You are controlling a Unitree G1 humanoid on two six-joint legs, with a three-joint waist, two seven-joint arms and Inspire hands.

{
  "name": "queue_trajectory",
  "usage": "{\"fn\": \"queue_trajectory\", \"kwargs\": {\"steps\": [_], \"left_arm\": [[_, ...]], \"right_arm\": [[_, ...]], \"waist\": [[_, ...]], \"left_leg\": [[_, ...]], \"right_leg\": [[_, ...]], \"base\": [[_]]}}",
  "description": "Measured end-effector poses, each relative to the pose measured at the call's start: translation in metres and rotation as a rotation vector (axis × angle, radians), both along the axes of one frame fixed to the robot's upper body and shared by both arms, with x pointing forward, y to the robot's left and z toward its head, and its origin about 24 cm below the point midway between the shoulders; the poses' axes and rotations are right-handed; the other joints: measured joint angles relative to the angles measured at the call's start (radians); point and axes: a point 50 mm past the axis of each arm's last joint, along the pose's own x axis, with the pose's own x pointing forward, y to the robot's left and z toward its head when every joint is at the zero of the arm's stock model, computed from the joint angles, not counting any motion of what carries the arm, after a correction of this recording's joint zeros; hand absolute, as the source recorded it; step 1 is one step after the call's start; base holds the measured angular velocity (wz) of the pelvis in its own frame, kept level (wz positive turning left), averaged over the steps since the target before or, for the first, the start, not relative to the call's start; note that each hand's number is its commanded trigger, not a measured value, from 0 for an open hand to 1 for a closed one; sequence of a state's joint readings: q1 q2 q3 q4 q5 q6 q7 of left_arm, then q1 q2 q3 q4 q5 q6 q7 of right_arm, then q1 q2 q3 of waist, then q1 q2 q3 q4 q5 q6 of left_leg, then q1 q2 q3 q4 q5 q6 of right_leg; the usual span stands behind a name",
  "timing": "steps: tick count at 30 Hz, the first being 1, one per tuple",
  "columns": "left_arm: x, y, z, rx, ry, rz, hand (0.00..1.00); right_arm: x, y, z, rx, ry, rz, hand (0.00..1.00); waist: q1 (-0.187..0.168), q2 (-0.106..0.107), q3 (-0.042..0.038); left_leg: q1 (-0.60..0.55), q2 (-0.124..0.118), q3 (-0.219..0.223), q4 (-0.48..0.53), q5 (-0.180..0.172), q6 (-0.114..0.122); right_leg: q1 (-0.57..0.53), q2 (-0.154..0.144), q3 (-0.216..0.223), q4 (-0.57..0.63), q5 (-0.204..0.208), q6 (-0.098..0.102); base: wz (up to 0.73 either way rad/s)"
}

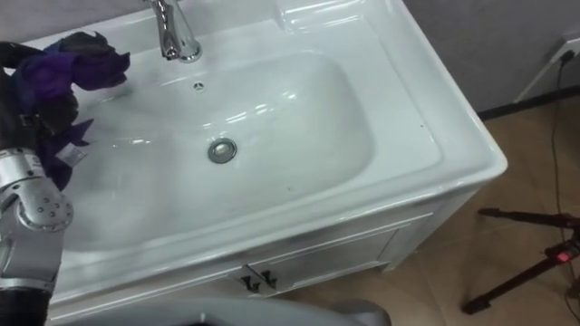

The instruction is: Wipe basin

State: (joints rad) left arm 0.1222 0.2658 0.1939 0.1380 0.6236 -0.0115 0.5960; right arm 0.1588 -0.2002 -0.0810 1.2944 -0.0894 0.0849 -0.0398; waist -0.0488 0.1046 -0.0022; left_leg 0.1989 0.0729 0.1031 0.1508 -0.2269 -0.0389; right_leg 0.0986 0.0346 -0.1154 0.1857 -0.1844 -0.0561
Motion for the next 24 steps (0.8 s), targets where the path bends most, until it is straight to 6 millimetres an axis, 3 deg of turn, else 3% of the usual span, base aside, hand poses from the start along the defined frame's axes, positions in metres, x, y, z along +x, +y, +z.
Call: {"fn": "queue_trajectory", "kwargs": {"steps": [3,7,15,24], "left_arm": [[-0.002,0.004,0.001,0.005,-0.006,0.030,1.00],[-0.005,0.008,0.001,0.012,-0.008,0.050,1.00],[-0.021,0.044,0.014,0.052,-0.030,0.218,1.00],[-0.049,0.057,-0.003,0.058,0.085,0.302,1.00]], "right_arm": [[0.000,-0.002,0.000,-0.001,0.003,-0.006,0.00],[0.000,-0.005,0.001,-0.002,-0.003,-0.013,0.00],[-0.004,-0.009,0.003,0.002,0.000,-0.030,0.00],[-0.008,-0.008,0.003,0.019,0.014,-0.042,0.00]], "waist": [[0.011,0.001,0.0034],[0.030,0.006,0.0001],[0.069,0.006,-0.0032],[0.088,0.012,0.0004]], "left_leg": [[-0.002,0.000,-0.001,0.000,0.000,0.000],[-0.005,-0.001,-0.002,0.000,0.000,0.000],[-0.014,-0.002,-0.034,0.000,0.000,0.000],[-0.002,-0.013,-0.060,0.000,0.000,0.000]], "right_leg": [[0.001,0.000,-0.002,0.000,0.000,0.000],[0.001,0.000,-0.005,-0.002,-0.001,0.000],[-0.007,-0.006,-0.040,-0.002,0.000,0.000],[0.022,-0.016,-0.057,-0.015,-0.005,0.009]], "base": [[0.01],[0.01],[0.10],[0.12]]}}
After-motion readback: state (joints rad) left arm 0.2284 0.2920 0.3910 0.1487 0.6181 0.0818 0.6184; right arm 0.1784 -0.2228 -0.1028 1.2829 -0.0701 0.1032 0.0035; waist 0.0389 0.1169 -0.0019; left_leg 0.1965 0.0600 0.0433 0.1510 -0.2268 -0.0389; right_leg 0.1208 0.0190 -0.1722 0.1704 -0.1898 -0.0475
